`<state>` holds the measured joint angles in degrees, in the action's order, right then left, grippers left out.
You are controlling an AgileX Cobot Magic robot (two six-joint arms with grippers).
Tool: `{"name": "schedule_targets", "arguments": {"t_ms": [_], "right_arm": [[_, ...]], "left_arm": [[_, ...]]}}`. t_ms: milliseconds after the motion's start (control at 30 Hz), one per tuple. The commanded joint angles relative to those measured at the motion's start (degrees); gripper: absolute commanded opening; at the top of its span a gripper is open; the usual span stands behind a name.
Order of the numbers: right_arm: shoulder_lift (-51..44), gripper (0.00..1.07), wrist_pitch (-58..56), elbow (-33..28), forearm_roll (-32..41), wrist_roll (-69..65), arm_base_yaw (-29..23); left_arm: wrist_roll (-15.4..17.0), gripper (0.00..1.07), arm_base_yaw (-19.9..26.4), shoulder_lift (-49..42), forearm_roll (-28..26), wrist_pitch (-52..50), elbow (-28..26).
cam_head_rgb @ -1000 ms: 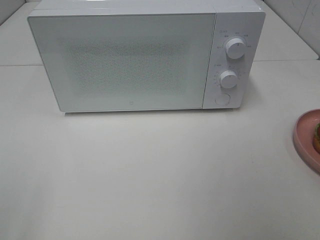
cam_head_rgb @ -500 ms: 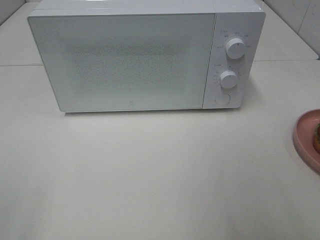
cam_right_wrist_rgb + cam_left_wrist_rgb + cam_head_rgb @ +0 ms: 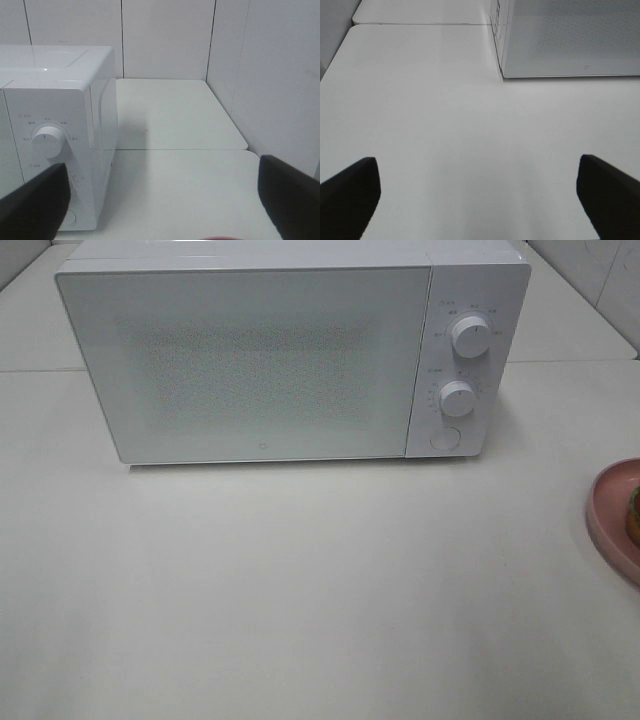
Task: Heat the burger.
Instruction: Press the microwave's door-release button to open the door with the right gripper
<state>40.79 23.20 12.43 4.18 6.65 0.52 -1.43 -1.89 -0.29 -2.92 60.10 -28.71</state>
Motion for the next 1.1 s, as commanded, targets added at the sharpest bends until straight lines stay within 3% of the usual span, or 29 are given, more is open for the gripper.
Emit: {"name": "schedule_targets", "arguments": {"t_ms": [33, 200, 300, 500, 567, 600, 667, 700, 767, 833, 1100], "right_arm": [[4.58, 0.99, 5.61, -0.11, -0.97, 0.17, -0.17], [16.96, 0.96, 18.62, -0.29, -1.66, -1.78, -0.17], [19.14, 0.94, 21.08, -0.29, -2.41, -2.29, -0.17], [30.08, 0.77, 35.29, -0.57, -4.18, -4.13, -0.17], [34.89, 0.6, 39.08, -0.57, -4.18, -4.13, -0.17], [34.89, 0.6, 39.08, -0.57, -4.18, -4.13, -0.17], [36.5, 0.44, 39.82, -0.57, -4.18, -4.13, -0.17], [36.5, 0.44, 39.82, -0.57, -4.18, -4.13, -0.17], [37.87, 0.06, 39.94, -0.57, -3.5, -4.64, -0.17], [37.87, 0.0, 39.76, -0.57, -3.27, -5.16, -0.17], [42.57, 0.0, 42.97, -0.57, -6.13, -12.95, -0.17]], "left_arm": [[-0.11, 1.0, 0.0, -0.92, -0.4, -0.8, 0.11], [-0.11, 1.0, 0.0, -0.92, -0.4, -0.8, 0.11], [-0.11, 1.0, 0.0, -0.92, -0.4, -0.8, 0.11], [-0.11, 1.0, 0.0, -0.92, -0.4, -0.8, 0.11], [-0.11, 1.0, 0.0, -0.92, -0.4, -0.8, 0.11], [-0.11, 1.0, 0.0, -0.92, -0.4, -0.8, 0.11], [-0.11, 1.0, 0.0, -0.92, -0.4, -0.8, 0.11], [-0.11, 1.0, 0.0, -0.92, -0.4, -0.8, 0.11], [-0.11, 1.0, 0.0, -0.92, -0.4, -0.8, 0.11], [-0.11, 1.0, 0.0, -0.92, -0.4, -0.8, 0.11], [-0.11, 1.0, 0.0, -0.92, -0.4, -0.8, 0.11]]}}
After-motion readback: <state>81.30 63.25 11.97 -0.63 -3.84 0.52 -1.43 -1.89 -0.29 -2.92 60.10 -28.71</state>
